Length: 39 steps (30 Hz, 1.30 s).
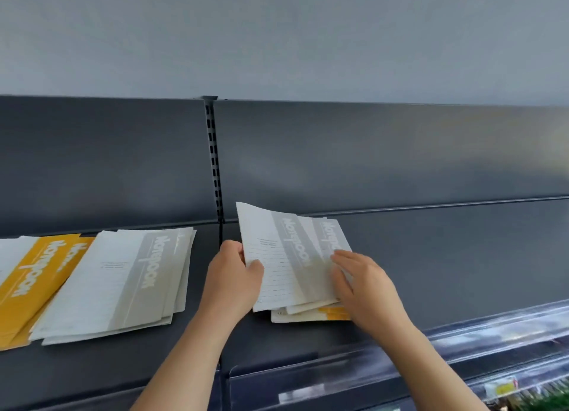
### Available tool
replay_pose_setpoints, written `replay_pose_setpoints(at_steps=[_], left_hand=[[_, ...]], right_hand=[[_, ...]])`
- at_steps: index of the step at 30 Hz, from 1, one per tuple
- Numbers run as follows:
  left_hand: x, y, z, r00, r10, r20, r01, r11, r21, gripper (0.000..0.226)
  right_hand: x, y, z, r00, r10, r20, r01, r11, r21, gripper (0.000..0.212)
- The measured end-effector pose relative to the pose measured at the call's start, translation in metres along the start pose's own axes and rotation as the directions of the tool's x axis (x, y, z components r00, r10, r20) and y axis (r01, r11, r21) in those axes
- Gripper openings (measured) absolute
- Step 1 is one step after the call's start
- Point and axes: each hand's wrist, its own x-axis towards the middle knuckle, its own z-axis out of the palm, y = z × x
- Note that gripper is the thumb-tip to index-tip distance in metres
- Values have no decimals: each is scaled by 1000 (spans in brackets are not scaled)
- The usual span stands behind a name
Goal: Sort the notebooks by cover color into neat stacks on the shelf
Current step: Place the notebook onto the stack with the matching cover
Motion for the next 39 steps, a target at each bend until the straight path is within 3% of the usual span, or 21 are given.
replay_pose_setpoints(at_steps=[3, 11, 14, 18, 23, 29, 32, 34, 36, 39], left_hand=[[-5, 4, -1, 996, -42, -82, 38, 998, -46, 13], [-11, 4, 2, 991, -92, -101, 79, 989, -123, 37], [-11, -2, 1, 989, -114, -94, 100, 985, -144, 40], [-14, -6, -2, 986, -149, -76, 133, 973, -188, 38], [-21, -3, -1, 989, -139, -59, 124, 971, -206, 41], [-33, -3, -14, 993, -74, -87, 44, 952, -304, 47], [-38, -4, -28, 990, -54, -128, 1, 923, -384, 40], [-40, -8, -42, 983, -62, -173, -12, 917, -399, 34], [-41, -15, -59, 970, -80, -230, -11, 930, -367, 30], [-40, -32, -85, 950, -72, -304, -9, 967, -256, 27]], right_hand=[[9, 13, 2, 997, 76, -16, -77, 996, -37, 23], [-1, -6, 17, 994, -89, 59, 85, 993, 78, 22], [-1, -6, 13, 996, -46, 81, 32, 985, 167, 21], [7, 6, 11, 997, 57, 46, -60, 997, 58, 20], [0, -8, 19, 995, -74, 64, 69, 995, 70, 23], [7, -12, 15, 995, -1, 102, -14, 990, 143, 21], [10, -33, 13, 990, -8, 141, -26, 972, 235, 10], [11, -52, 15, 990, -5, 138, -45, 933, 357, 24], [12, -71, 20, 992, -33, 125, -23, 906, 422, 33], [16, -98, 36, 989, -113, 98, 63, 909, 412, 28]])
